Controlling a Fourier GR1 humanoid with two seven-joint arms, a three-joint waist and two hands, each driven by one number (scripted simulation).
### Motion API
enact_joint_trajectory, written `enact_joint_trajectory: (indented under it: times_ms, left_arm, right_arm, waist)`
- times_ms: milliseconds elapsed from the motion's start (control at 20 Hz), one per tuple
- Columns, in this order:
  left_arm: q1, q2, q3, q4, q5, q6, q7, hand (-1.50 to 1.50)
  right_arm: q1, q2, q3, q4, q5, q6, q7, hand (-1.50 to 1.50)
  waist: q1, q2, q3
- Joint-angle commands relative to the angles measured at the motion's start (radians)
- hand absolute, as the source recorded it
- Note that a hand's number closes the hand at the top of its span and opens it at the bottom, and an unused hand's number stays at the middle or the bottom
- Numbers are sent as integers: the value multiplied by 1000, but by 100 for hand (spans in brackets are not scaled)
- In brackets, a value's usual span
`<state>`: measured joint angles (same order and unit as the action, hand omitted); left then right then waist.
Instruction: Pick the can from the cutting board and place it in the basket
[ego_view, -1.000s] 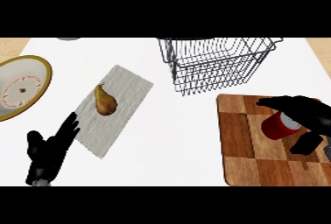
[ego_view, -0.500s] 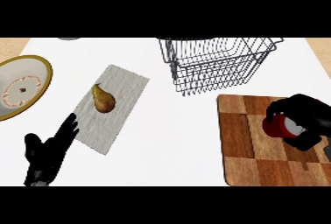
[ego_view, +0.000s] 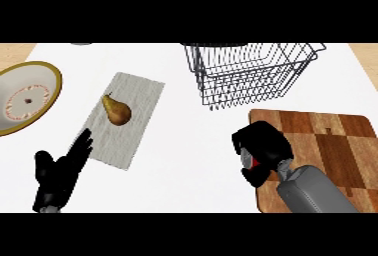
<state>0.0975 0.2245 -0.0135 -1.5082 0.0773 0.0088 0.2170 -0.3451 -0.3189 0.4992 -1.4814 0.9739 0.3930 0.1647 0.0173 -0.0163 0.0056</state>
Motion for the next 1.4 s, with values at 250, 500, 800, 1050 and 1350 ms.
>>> enact_joint_trajectory:
  times_ms: [250, 500, 800, 1050, 1350]
  left_arm:
    - [41, -16, -26, 66, -8, -6, 57, 0]
    - [35, -14, -26, 64, -9, -6, 66, 0]
    - [48, -5, -10, 47, -1, -4, 89, 0]
    - [68, -18, -15, 51, -2, -7, 73, 0]
    - [13, -11, 18, 98, 6, -2, 78, 0]
  right_arm:
    - [-12, 314, 179, -134, -55, -236, 499, 150]
    - [-57, 317, 149, -333, -222, -548, 555, 150]
    - [-321, 319, 149, -439, -176, -611, 896, 150]
    - [-527, 319, 27, -391, -137, -546, 1056, 150]
    - [-722, 319, -213, -255, -187, -468, 1032, 150]
  waist:
    - [20, 18, -5]
    - [18, 16, -4]
    - [6, 8, -8]
    - [-4, 10, -8]
    - [-14, 17, -8]
